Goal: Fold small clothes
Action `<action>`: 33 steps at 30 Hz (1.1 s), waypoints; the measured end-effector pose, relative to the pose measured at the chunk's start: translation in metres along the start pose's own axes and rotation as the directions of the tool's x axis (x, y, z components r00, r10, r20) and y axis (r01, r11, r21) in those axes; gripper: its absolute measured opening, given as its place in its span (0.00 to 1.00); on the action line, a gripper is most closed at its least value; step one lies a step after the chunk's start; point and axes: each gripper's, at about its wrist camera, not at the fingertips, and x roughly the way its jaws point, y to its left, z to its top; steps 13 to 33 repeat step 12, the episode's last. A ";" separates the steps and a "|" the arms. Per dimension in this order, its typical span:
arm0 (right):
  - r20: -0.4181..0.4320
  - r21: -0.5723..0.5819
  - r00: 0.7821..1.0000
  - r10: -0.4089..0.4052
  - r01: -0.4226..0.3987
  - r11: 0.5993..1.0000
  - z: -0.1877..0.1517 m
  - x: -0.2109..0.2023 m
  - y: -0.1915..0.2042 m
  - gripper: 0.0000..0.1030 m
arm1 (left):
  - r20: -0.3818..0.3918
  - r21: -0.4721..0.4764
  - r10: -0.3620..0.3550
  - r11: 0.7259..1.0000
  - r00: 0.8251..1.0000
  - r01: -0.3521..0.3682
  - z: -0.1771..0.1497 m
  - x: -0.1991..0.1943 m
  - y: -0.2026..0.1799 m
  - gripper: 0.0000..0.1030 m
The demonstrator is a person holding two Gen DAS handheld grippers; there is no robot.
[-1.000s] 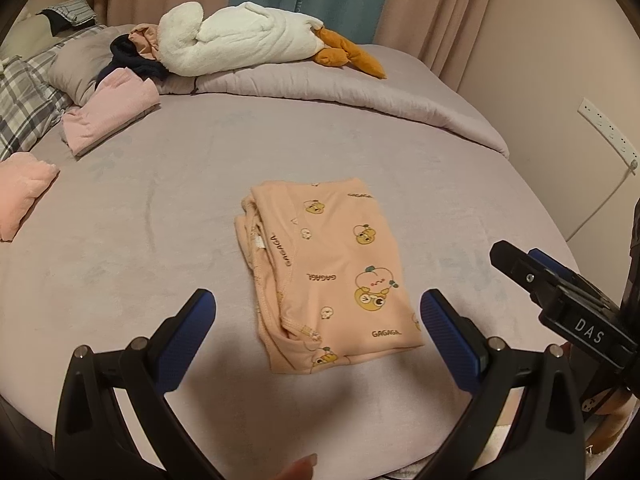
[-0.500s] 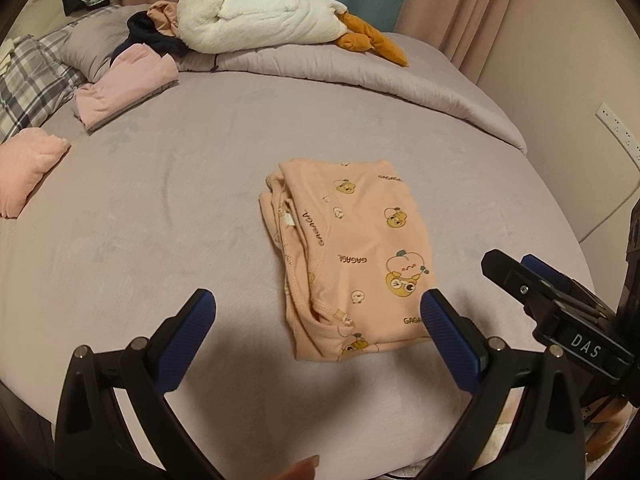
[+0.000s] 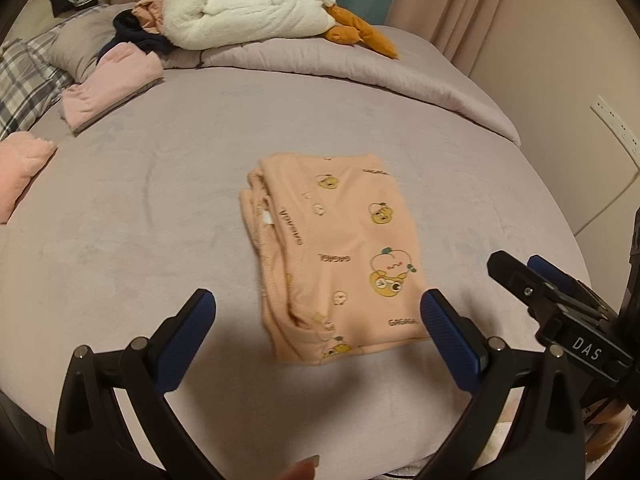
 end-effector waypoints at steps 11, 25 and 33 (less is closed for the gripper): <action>0.010 0.038 1.000 -0.021 0.020 0.999 -0.001 -0.005 -0.014 0.92 | 0.009 0.027 -0.009 1.000 1.000 0.009 0.002 0.003 -0.014 0.99; 0.010 0.035 1.000 -0.016 0.016 0.999 -0.001 -0.004 -0.013 0.92 | 0.013 0.025 -0.005 1.000 1.000 0.005 0.002 0.002 -0.014 0.99; 0.010 0.035 1.000 -0.016 0.016 0.999 -0.001 -0.004 -0.013 0.92 | 0.013 0.025 -0.005 1.000 1.000 0.005 0.002 0.002 -0.014 0.99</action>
